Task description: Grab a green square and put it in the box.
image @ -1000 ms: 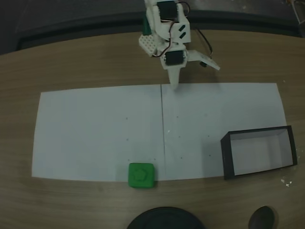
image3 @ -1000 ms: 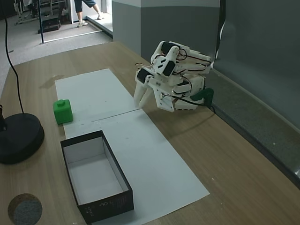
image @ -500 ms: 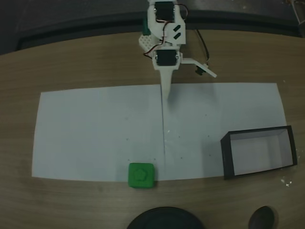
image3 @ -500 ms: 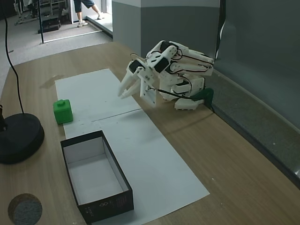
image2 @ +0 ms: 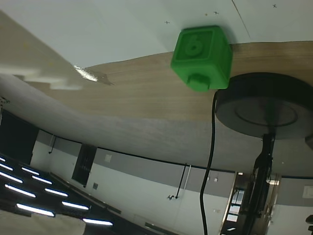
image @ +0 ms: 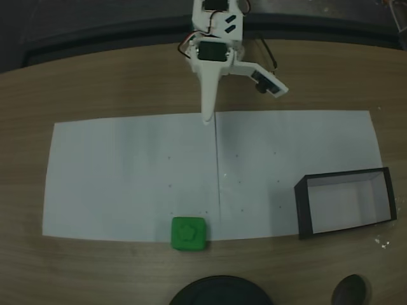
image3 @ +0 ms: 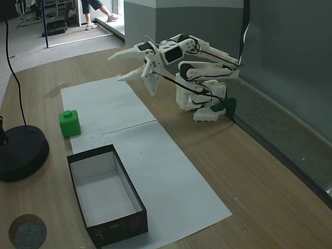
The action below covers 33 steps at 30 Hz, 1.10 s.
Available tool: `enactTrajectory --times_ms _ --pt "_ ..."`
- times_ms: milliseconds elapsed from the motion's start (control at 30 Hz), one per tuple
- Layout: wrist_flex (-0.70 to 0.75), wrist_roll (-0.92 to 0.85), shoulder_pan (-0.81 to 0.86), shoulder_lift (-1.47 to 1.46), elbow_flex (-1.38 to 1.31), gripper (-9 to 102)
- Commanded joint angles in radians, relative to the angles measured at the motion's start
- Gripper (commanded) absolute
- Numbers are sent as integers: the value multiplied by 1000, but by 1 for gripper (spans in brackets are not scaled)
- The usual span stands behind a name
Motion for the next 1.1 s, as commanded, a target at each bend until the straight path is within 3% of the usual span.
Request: enactTrajectory --times_ms 0,167,500,767,1067 --pt "-18 6 -2 -244 -206 30" --pt "103 9 2 -746 -586 31" --pt "512 92 6 -1597 -1476 31" --pt "695 94 21 -2000 -1997 31" --pt "765 92 43 -2301 -2249 31"
